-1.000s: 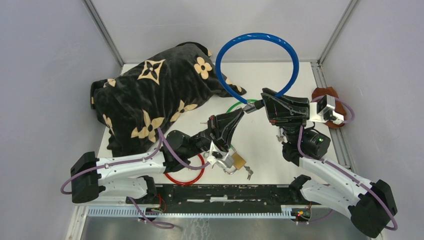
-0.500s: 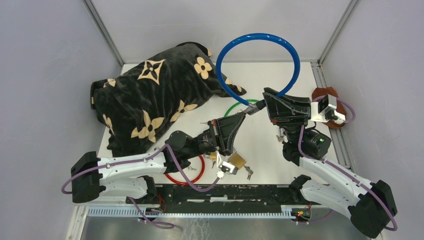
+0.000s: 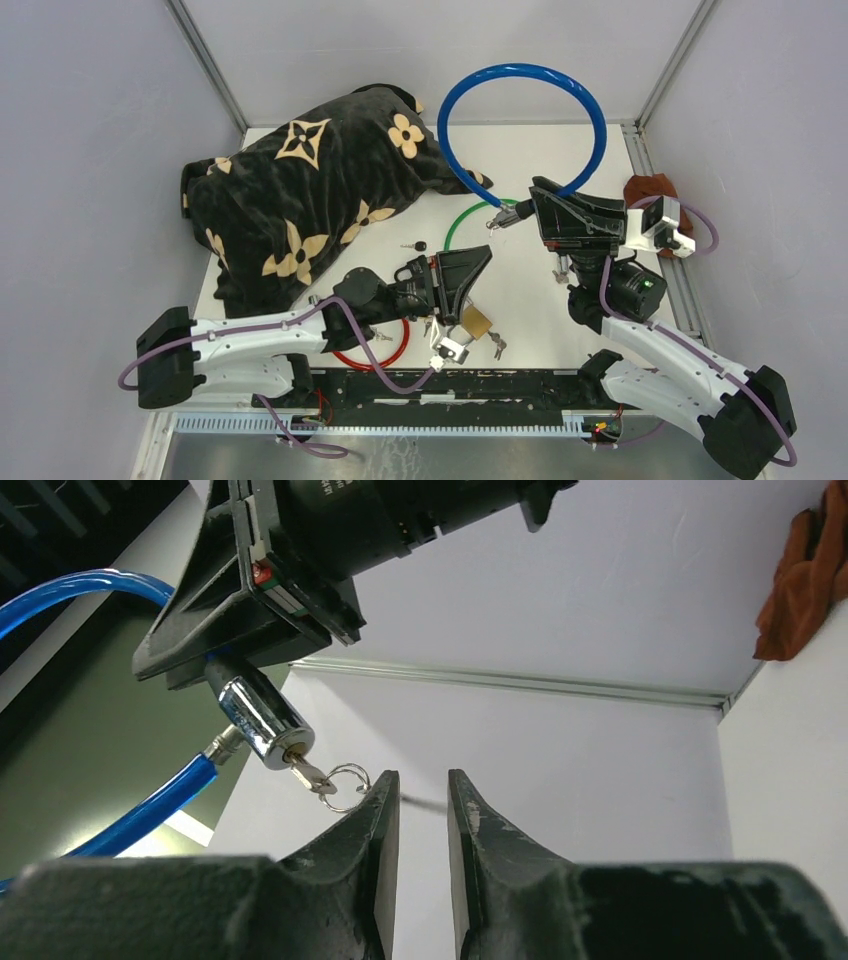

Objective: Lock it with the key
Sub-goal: Lock the lock.

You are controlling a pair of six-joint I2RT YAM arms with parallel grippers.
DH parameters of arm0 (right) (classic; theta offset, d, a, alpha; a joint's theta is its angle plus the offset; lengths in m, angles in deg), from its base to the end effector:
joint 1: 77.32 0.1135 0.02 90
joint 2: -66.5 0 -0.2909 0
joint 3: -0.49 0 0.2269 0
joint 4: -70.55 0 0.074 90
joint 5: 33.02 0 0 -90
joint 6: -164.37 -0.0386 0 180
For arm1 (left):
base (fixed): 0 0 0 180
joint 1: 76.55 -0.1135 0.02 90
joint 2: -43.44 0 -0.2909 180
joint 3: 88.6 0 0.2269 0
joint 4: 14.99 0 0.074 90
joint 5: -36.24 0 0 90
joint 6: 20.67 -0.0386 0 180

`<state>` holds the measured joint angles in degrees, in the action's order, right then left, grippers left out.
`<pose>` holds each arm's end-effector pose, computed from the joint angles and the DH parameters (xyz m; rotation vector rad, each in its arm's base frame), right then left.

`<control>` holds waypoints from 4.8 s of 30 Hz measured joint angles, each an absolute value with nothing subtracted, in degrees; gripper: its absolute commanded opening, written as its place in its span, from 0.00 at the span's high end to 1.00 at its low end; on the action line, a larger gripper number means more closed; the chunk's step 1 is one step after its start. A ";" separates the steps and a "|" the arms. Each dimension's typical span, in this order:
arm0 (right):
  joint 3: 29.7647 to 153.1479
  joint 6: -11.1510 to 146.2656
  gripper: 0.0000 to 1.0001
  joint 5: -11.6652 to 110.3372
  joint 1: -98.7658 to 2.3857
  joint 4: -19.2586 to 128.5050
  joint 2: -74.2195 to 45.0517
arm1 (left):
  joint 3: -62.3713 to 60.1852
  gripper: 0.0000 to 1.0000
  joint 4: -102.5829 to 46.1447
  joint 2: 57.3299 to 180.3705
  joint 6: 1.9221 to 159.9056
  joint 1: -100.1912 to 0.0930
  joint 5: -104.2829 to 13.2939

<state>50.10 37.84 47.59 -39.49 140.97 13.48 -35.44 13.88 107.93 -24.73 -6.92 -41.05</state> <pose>0.0872 0.0757 0.4356 -0.1790 0.4291 1.3092 0.0699 -0.2126 0.3651 1.2756 -0.0109 0.2269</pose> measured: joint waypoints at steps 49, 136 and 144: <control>57.27 37.55 1.00 25.03 -39.62 141.28 10.36 | -20.05 0.80 1.07 104.37 64.65 -19.69 -24.81; 60.49 38.12 1.00 11.90 -39.65 140.08 10.95 | -21.28 0.98 -6.71 100.35 55.79 -11.23 -29.92; 60.51 38.12 1.00 11.33 -39.58 140.25 11.06 | -21.28 0.98 -6.75 100.33 55.82 -11.23 -29.31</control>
<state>60.51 38.12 11.33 -39.58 140.25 11.06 -21.28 -6.75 100.33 55.82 -11.23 -29.31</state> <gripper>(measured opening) 0.158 0.044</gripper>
